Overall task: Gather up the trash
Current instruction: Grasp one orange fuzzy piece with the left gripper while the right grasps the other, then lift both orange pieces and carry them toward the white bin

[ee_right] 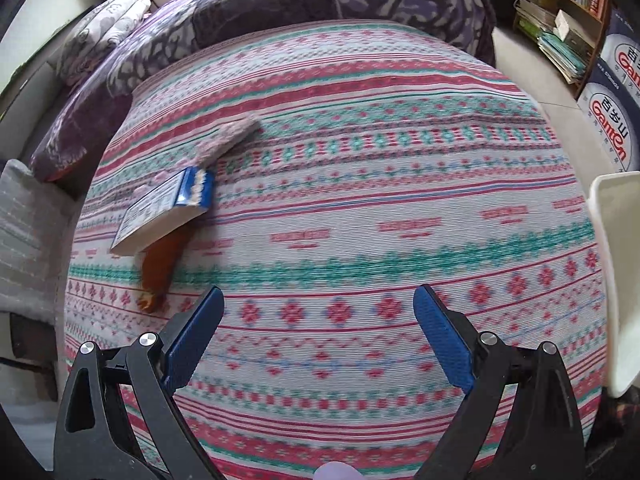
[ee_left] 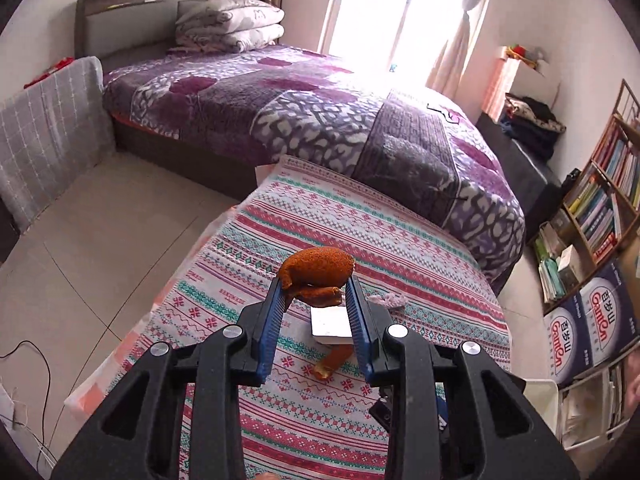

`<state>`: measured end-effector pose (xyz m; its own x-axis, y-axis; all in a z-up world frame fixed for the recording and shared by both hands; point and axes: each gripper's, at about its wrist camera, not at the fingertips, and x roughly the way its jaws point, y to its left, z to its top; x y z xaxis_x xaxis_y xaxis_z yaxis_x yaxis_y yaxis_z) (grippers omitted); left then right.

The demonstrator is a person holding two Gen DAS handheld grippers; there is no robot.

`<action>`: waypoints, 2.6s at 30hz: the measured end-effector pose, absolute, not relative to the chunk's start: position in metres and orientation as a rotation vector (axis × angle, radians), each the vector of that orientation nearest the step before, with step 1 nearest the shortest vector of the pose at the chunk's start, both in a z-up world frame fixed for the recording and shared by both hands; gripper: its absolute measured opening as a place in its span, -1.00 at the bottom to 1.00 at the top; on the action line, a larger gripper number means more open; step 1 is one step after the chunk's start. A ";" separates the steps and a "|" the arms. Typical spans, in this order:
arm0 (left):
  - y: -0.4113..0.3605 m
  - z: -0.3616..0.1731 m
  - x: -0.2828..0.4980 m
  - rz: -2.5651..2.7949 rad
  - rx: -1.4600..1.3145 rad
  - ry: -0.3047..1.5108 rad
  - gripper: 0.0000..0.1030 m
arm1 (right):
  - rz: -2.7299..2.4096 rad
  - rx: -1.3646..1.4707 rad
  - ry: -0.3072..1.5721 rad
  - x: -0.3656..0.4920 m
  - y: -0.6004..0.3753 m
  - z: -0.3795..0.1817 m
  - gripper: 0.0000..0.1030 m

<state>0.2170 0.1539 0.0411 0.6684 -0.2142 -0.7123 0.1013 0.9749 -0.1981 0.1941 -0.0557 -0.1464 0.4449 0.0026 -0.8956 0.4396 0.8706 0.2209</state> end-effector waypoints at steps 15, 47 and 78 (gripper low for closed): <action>0.187 0.049 0.225 -0.156 -0.235 0.815 -0.37 | -0.297 0.317 1.128 0.255 0.026 -0.168 0.78; 0.087 0.004 0.213 -0.194 0.023 0.885 -0.37 | -0.267 0.346 0.980 0.168 -0.133 -0.097 -0.57; -0.001 -0.024 0.188 -0.231 0.104 0.870 -0.37 | -0.402 0.359 0.806 0.109 -0.217 -0.051 -0.57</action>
<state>0.1881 -0.0006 -0.0238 0.6217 -0.1582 -0.7671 0.2423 0.9702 -0.0037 0.1090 -0.2170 -0.0514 0.6253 -0.2081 -0.7521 0.4754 0.8659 0.1556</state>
